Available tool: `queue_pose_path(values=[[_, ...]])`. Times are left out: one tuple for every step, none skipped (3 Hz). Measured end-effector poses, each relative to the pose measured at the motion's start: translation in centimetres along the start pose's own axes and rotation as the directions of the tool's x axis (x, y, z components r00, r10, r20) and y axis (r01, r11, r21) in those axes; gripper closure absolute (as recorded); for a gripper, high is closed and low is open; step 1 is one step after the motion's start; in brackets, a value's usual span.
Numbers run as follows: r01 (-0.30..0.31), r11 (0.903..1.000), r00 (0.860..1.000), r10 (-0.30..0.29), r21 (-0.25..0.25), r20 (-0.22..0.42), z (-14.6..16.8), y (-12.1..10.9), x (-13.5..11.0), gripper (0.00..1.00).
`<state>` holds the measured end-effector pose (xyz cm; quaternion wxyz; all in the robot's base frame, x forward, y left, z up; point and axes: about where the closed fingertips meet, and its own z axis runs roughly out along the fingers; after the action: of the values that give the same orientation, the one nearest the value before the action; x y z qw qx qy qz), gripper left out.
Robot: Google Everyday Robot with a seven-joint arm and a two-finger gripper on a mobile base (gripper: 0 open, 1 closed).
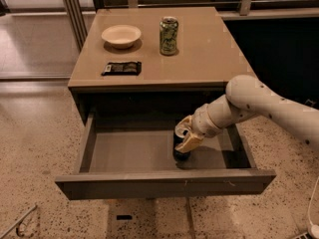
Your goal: Place pepsi can into top drawer
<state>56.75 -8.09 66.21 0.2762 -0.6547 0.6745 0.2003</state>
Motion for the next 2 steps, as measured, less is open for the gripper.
queue_pose_path(values=[[0.0,1.0,1.0,0.0,-0.001,0.001,0.09,0.0,0.05,0.82],[0.0,1.0,1.0,0.0,-0.001,0.001,0.09,0.0,0.05,0.58]])
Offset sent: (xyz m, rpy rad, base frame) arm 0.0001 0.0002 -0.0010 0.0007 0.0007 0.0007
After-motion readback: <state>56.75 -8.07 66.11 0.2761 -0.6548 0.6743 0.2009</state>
